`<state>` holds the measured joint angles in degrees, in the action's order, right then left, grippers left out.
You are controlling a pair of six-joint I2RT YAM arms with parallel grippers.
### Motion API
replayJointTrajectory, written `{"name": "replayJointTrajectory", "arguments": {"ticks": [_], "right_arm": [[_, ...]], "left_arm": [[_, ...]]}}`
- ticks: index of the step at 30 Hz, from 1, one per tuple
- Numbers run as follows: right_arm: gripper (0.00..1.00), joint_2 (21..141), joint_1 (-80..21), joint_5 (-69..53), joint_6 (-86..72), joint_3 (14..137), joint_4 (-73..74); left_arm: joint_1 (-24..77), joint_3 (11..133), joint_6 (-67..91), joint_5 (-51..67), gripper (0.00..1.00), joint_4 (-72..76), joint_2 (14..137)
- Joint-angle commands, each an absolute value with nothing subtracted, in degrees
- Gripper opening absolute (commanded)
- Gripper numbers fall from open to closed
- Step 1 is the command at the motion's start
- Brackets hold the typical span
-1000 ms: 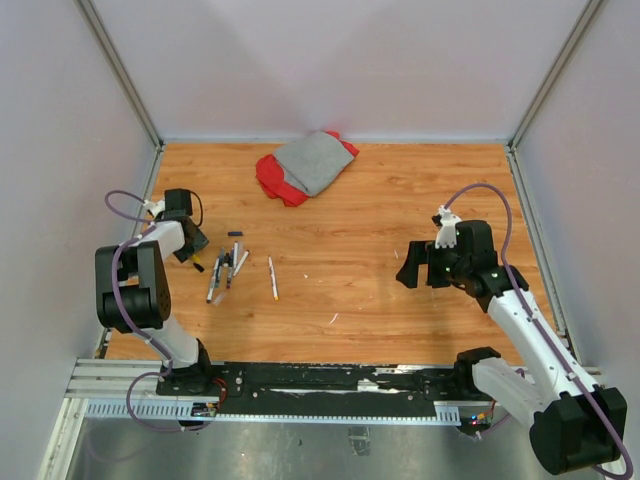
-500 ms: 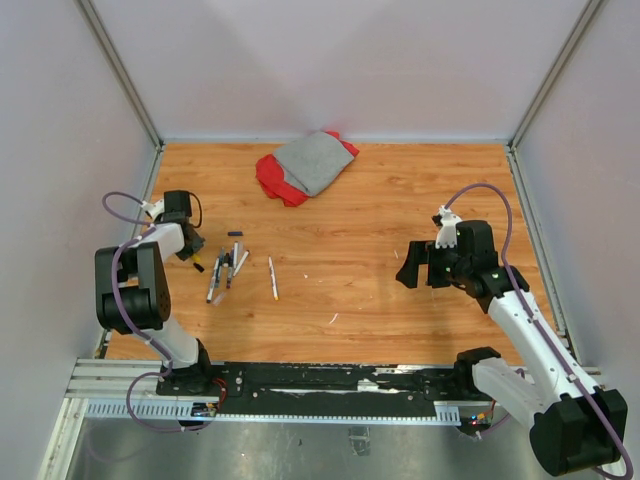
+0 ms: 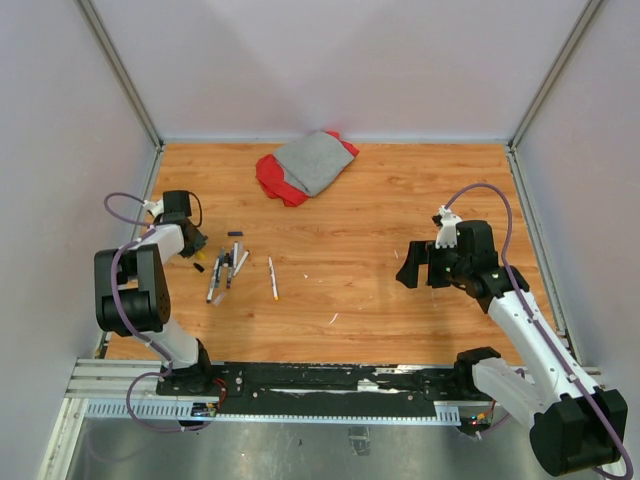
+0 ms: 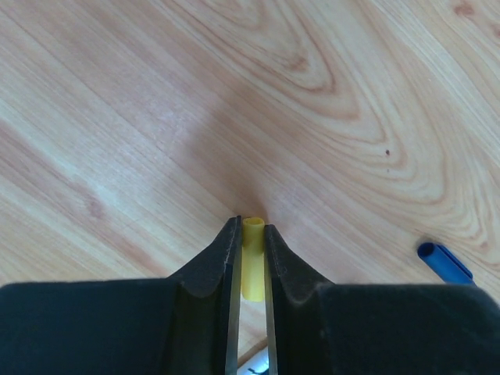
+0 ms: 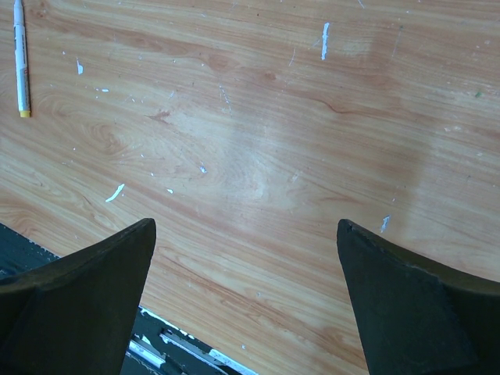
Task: Insert the pens into the pen caps
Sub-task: Pick up the pen cap from the center of the board, then place the pen cap at the center of the board.
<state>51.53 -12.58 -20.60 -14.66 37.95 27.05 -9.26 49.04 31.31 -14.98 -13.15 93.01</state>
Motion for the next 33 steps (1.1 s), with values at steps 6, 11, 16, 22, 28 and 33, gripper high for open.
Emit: {"name": "replayJointTrajectory", "arguments": {"ticks": [6,11,16,22,28,33], "right_arm": [[0.99,51.15,-11.78,-20.67,-13.69,38.85,27.14],[0.99,51.2,-11.8,-20.65,-13.87,39.05,27.17],[0.98,51.46,-11.78,-20.75,-13.89,39.22,27.26],[0.98,51.77,-11.79,-20.56,-14.02,38.96,27.27],[0.99,51.86,-11.78,-20.48,-14.0,38.55,27.2],[0.99,51.86,-11.78,-20.48,-14.06,38.48,27.12]], "left_arm": [[-3.34,49.26,31.55,-14.93,0.05,-14.17,86.62],[4.85,48.78,32.88,-16.48,0.05,-16.39,83.66],[20.2,48.86,38.04,-16.34,0.05,-18.02,82.39],[38.02,52.65,45.07,-17.58,0.04,-18.32,87.99],[46.7,57.79,47.74,-19.29,0.05,-18.87,96.12],[47.89,58.16,48.32,-19.01,0.09,-17.87,97.59]]}}
